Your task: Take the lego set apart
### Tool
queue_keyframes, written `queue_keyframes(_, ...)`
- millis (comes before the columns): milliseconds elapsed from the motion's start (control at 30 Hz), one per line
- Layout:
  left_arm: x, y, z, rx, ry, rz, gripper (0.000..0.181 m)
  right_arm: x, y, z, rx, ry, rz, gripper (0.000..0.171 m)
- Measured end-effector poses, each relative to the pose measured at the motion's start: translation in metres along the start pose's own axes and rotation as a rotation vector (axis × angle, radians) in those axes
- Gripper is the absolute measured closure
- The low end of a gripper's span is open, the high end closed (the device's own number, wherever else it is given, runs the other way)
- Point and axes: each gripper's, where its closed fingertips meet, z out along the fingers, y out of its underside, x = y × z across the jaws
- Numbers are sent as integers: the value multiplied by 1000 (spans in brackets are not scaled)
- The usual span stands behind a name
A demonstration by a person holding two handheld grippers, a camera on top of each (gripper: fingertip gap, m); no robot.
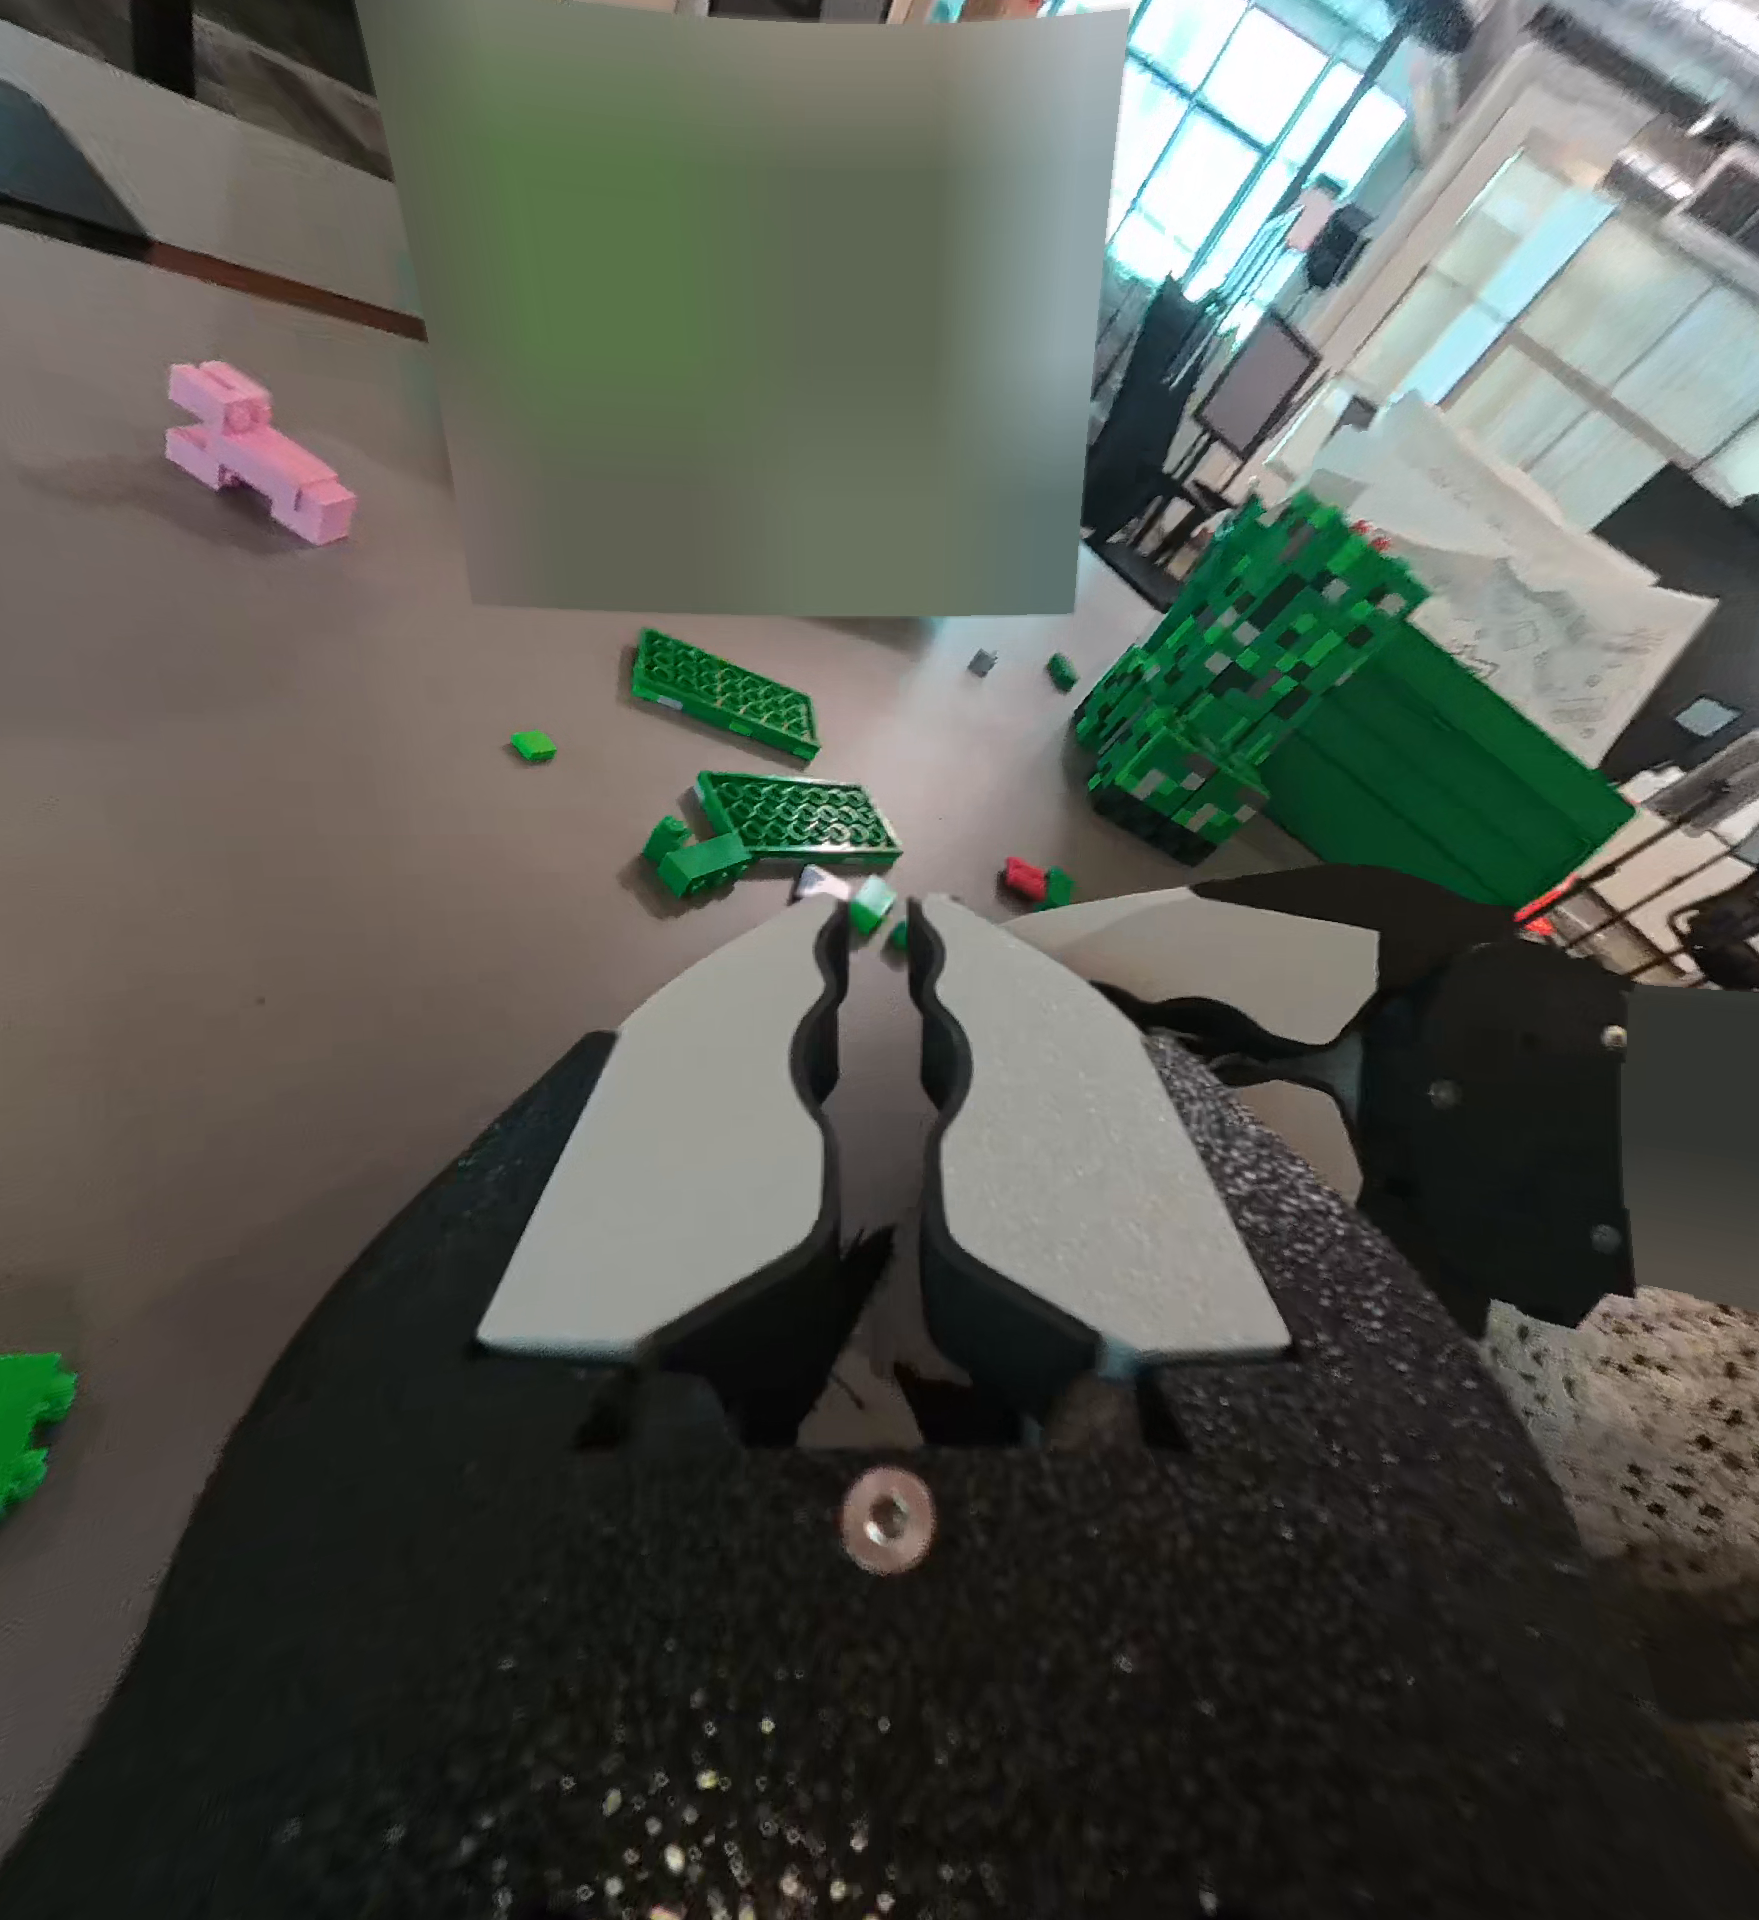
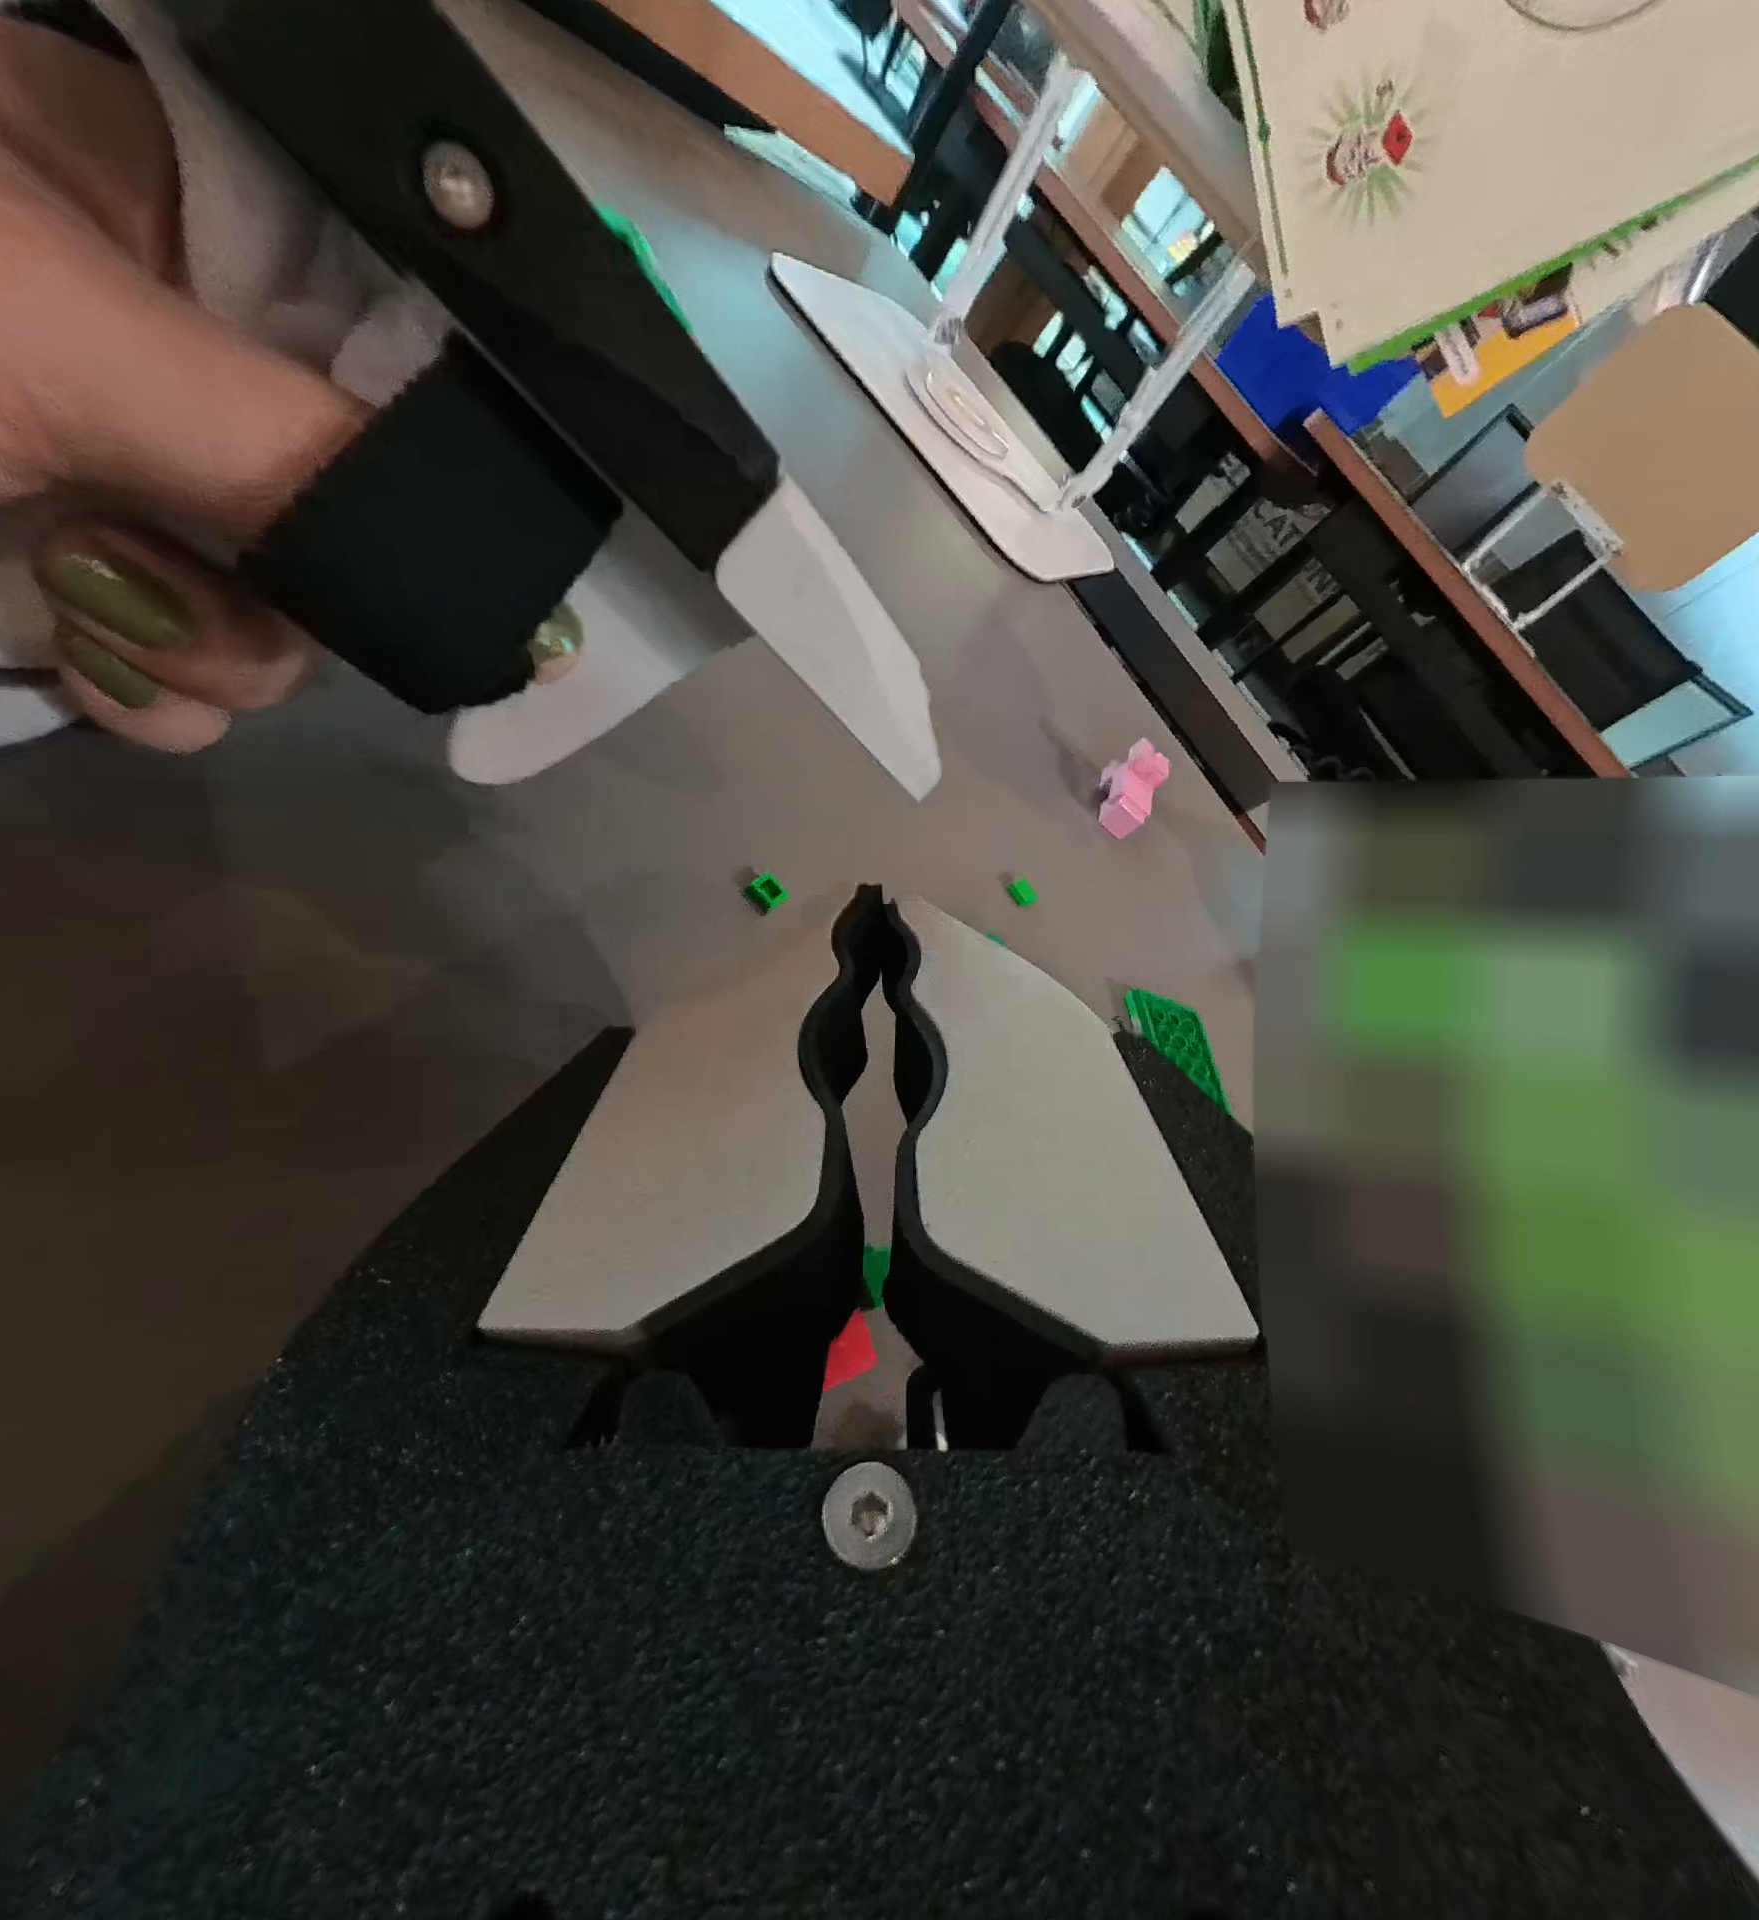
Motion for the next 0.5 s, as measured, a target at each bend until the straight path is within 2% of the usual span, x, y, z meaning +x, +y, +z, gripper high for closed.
queue_keyframes(167,13,-14,-5,123,20,107,159,17,-20,-14,156,13,78,171)
queue_keyframes(267,18,-21,-8,178,-8,220,158,59,-28,-33,258,60,182,166)
queue_keyframes(333,19,-23,-8,196,-36,283,159,90,-6,-28,152,48,253,152)
queue_keyframes(367,19,-24,-8,197,-44,302,160,96,10,-19,68,-27,287,151)
queue_keyframes(500,18,-24,-8,194,-49,307,162,95,75,22,-304,-361,394,129)
